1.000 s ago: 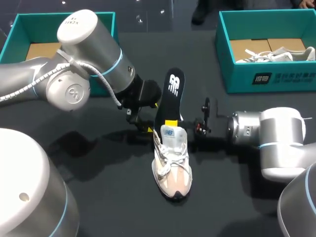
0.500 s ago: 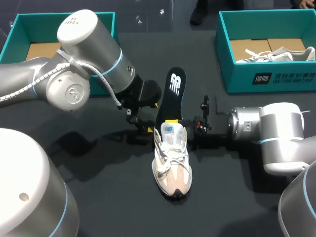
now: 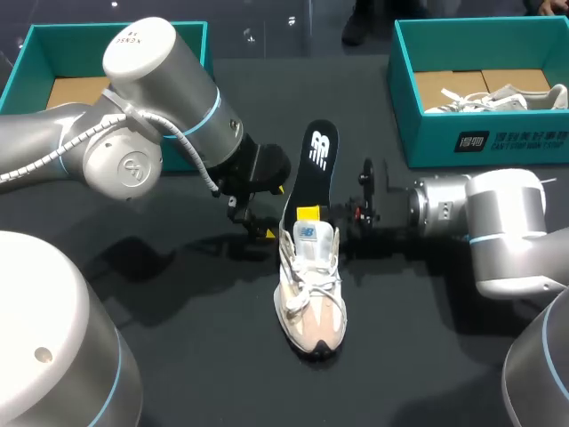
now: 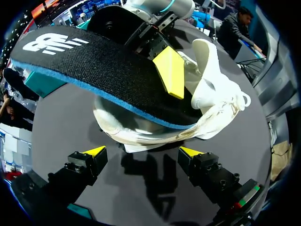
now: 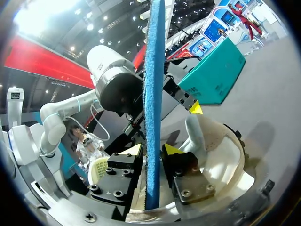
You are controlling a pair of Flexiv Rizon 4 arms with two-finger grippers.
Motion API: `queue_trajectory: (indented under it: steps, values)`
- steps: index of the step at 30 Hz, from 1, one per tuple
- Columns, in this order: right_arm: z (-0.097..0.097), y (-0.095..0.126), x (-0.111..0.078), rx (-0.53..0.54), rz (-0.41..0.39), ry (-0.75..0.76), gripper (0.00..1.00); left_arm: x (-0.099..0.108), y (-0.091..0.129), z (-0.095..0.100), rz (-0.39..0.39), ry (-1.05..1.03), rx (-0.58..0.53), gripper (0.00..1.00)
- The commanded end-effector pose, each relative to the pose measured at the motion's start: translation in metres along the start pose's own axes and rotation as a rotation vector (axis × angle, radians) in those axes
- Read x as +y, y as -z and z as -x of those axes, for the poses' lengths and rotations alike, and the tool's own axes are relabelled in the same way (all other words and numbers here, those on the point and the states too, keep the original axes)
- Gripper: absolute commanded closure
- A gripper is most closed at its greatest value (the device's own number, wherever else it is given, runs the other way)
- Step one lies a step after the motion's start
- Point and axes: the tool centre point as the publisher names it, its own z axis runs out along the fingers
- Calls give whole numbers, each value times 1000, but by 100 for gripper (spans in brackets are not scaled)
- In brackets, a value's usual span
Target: Take the shoe out of the shoebox, open the shoe tongue, remove and reinsert the insole, then place the shoe into the shoebox
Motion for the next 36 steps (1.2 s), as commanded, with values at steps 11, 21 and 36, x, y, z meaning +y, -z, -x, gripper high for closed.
queue_trajectory:
  steps: [11,21,36]
  values:
    - [7,3,23,-1,-5,24,76,0,-1,0,1,-1,1,0]
    - [12,1,17,9,-12,-11,100,0,-1,0,1,-1,1,0]
    - [9,0,-17,7,-42,-108,100,0,-1,0,1,-1,1,0]
